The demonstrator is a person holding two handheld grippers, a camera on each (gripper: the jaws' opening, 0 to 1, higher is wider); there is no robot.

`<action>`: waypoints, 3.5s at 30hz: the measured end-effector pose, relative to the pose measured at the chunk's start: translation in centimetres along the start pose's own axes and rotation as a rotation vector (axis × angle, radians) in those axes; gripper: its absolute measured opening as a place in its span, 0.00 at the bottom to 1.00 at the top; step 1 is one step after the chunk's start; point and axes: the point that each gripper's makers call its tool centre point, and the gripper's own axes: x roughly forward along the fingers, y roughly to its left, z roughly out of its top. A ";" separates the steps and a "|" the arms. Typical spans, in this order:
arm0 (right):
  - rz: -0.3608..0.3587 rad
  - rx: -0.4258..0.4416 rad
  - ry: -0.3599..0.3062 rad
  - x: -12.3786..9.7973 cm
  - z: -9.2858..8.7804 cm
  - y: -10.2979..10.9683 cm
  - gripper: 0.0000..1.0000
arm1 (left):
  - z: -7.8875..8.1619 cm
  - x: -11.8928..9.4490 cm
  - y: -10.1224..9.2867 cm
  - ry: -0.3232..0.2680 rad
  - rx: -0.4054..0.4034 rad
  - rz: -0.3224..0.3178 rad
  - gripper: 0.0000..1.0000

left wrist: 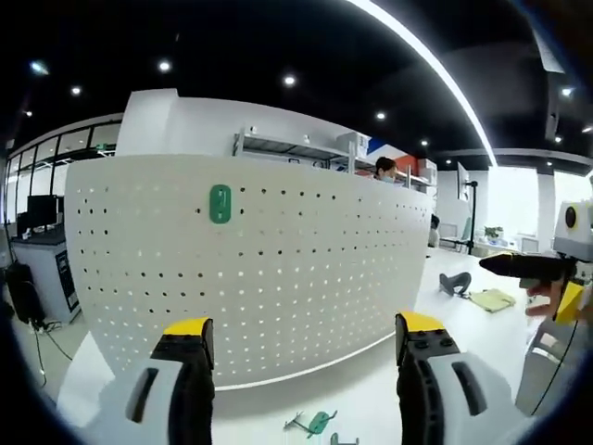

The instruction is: Insert the hook assembly into the mounting plate slot until the hook locks in place.

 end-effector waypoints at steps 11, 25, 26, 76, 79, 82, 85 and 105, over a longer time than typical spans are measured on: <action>0.008 0.021 0.012 -1.3 -1.1 -0.6 0.89 | -1.5 -2.4 -0.9 0.018 -0.003 -0.019 0.81; -0.008 0.034 0.029 -3.7 -2.3 -0.7 0.88 | -4.0 -5.2 -2.3 0.055 -0.009 -0.041 0.80; -0.011 0.035 0.030 -3.8 -2.3 -0.7 0.88 | -4.3 -5.3 -2.5 0.061 -0.010 -0.045 0.79; -0.020 0.051 0.053 -4.2 -3.7 -1.0 0.87 | -14.8 -4.1 -4.4 0.312 0.104 -0.096 0.53; -0.023 0.055 0.055 -4.2 -3.9 -1.1 0.86 | -15.4 -3.7 -4.5 0.329 0.116 -0.103 0.52; -0.028 0.060 0.061 -4.2 -4.1 -1.4 0.86 | -16.2 -3.2 -4.6 0.352 0.138 -0.111 0.50; -0.033 0.065 0.064 -4.2 -4.3 -1.6 0.86 | -16.8 -2.8 -4.5 0.364 0.145 -0.111 0.48; -0.042 0.078 0.082 -3.6 -5.1 -2.6 0.86 | -19.9 -0.5 -4.4 0.420 0.214 -0.120 0.30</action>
